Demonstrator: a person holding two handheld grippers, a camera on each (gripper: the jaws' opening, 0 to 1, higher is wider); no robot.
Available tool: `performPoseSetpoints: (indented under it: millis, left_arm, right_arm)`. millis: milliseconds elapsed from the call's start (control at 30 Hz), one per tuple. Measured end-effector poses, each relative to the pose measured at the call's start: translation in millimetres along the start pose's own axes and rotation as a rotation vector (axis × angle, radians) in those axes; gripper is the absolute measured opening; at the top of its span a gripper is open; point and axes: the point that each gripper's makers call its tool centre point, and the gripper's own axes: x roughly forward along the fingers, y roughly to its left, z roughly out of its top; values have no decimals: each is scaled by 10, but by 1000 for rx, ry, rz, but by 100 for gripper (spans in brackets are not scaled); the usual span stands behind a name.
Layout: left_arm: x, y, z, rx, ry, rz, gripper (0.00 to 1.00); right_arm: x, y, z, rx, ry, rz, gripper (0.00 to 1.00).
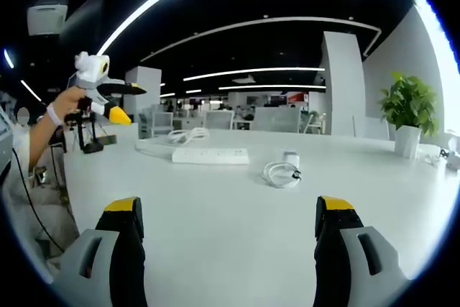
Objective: Straighten the power strip on the desk, plug the charger into it
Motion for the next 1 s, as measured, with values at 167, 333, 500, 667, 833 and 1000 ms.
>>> performPoseSetpoints:
  millis: [167, 333, 500, 667, 833, 1000]
  left_arm:
    - [119, 20, -6, 5, 37, -45, 99]
    - [224, 77, -18, -9, 62, -63, 99]
    - [301, 138, -51, -19, 82, -66, 99]
    - [377, 203, -108, -32, 104, -70, 99]
    - [476, 276, -180, -35, 134, -78, 99]
    - [572, 336, -236, -42, 161, -84, 99]
  right_arm:
    - [8, 9, 0, -2, 2, 3, 99]
    - [5, 13, -3, -3, 3, 5, 99]
    - [-1, 0, -7, -1, 5, 0, 99]
    - [0, 1, -11, -2, 7, 1, 99]
    - [-4, -1, -10, -1, 7, -1, 99]
    - [-7, 1, -12, -1, 8, -1, 99]
